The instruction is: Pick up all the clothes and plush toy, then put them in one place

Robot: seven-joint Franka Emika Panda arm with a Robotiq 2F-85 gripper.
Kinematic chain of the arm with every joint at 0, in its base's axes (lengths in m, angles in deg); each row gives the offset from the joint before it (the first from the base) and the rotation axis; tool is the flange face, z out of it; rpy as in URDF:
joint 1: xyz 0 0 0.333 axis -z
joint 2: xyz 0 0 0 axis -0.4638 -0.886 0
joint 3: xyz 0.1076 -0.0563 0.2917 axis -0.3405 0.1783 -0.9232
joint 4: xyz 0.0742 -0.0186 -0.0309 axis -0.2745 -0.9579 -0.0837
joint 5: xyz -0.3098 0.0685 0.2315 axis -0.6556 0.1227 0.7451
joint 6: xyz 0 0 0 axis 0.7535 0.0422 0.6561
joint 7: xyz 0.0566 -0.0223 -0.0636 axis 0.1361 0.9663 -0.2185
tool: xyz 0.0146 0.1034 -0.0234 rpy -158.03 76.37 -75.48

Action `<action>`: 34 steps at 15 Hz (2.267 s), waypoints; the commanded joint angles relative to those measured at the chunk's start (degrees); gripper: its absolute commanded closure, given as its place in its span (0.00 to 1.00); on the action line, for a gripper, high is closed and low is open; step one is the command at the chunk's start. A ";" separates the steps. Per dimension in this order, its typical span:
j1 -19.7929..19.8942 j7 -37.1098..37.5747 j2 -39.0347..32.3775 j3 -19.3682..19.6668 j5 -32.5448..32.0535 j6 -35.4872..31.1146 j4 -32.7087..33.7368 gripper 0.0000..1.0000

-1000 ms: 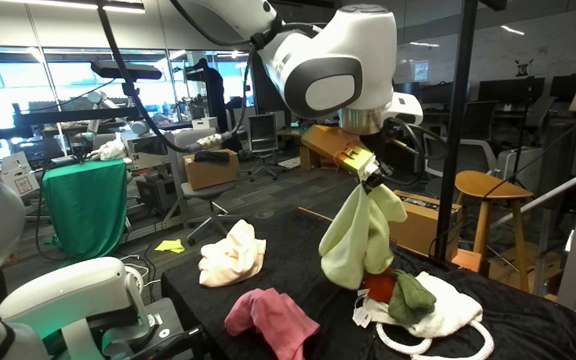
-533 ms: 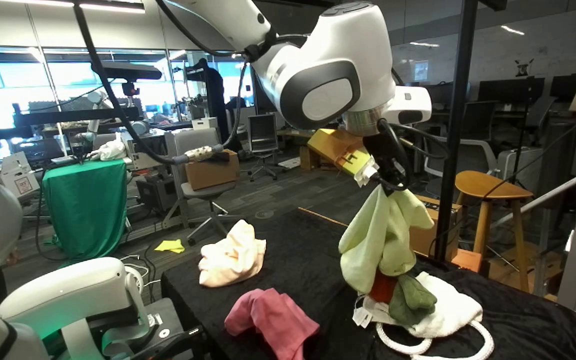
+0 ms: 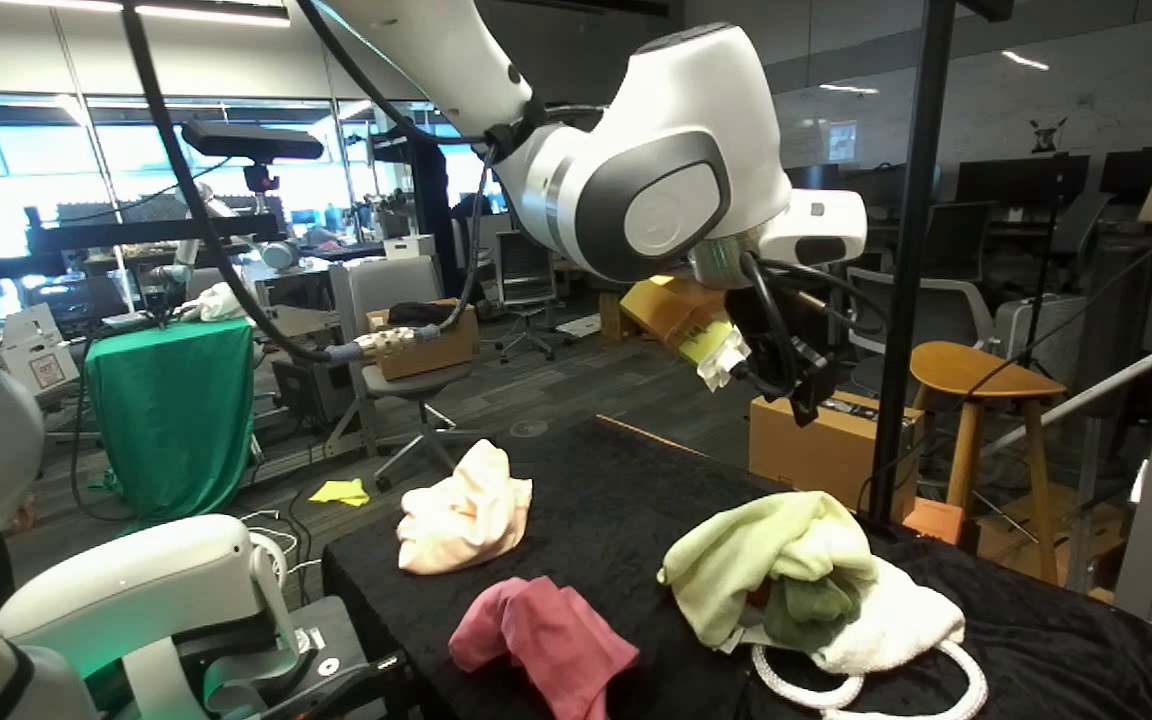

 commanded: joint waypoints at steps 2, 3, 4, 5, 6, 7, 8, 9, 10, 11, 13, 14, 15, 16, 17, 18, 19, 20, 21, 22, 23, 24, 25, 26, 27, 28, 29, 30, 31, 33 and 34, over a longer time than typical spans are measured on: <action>-0.80 5.48 0.46 0.87 -4.66 0.51 -0.42 0.12; -1.02 5.06 0.69 0.66 -4.26 1.85 -0.59 0.05; -1.22 5.02 0.97 0.52 -4.39 3.17 -0.96 0.01; -1.66 3.55 1.43 0.20 -3.37 5.15 -1.48 0.00; -2.07 2.82 1.70 -0.06 -2.79 6.70 -1.95 0.00; -2.62 1.19 2.14 -0.39 -1.36 8.77 -2.41 0.00; -3.17 -0.47 2.59 -0.72 -0.10 10.53 -3.25 0.00; -3.67 -2.18 3.03 -0.97 1.15 12.22 -4.06 0.00; -4.15 -3.89 3.36 -1.17 2.58 13.56 -4.90 0.00; -4.59 -5.76 3.59 -1.32 4.08 14.85 -5.73 0.00; -5.30 -9.75 3.48 -1.44 7.71 16.64 -7.52 0.00; -5.43 -10.35 3.25 -1.45 8.02 16.92 -8.59 0.00; -5.59 -12.34 3.04 -1.43 9.63 17.64 -9.46 0.00; -5.67 -13.43 2.77 -1.41 10.48 17.75 -10.47 0.00; -5.75 -14.55 2.32 -1.41 11.67 17.53 -11.55 0.00; -5.77 -15.36 2.01 -1.42 12.18 16.82 -12.62 0.00; -5.82 -16.67 1.59 -1.47 13.36 16.55 -13.63 0.00; -5.86 -17.69 0.96 -1.55 14.21 16.23 -14.39 0.00; -5.97 -18.19 0.18 -1.72 14.97 15.82 -15.12 0.00; -6.08 -18.29 -0.83 -1.94 15.55 14.90 -15.67 0.00; -6.16 -18.20 -1.92 -2.20 15.62 13.73 -16.08 0.00; -6.32 -19.68 -3.39 -2.65 17.14 13.48 -15.88 0.00; -6.37 -19.11 -4.69 -3.14 17.07 12.53 -15.84 0.00; -6.37 -19.62 -6.18 -3.77 17.69 12.43 -15.38 0.00; -6.24 -19.97 -7.38 -4.45 18.17 12.11 -14.99 0.00; -5.96 -20.69 -8.23 -5.27 19.05 12.10 -14.72 0.00; -5.67 -21.46 -9.33 -6.13 19.83 11.85 -14.37 0.00; -5.34 -22.17 -10.02 -6.88 20.54 12.01 -14.11 0.00; -4.86 -23.51 -10.91 -7.66 21.70 12.22 -13.68 0.00; -4.09 -25.73 -12.24 -8.91 23.50 12.30 -13.06 0.00; -3.64 -26.80 -12.65 -9.42 24.24 12.68 -12.81 0.00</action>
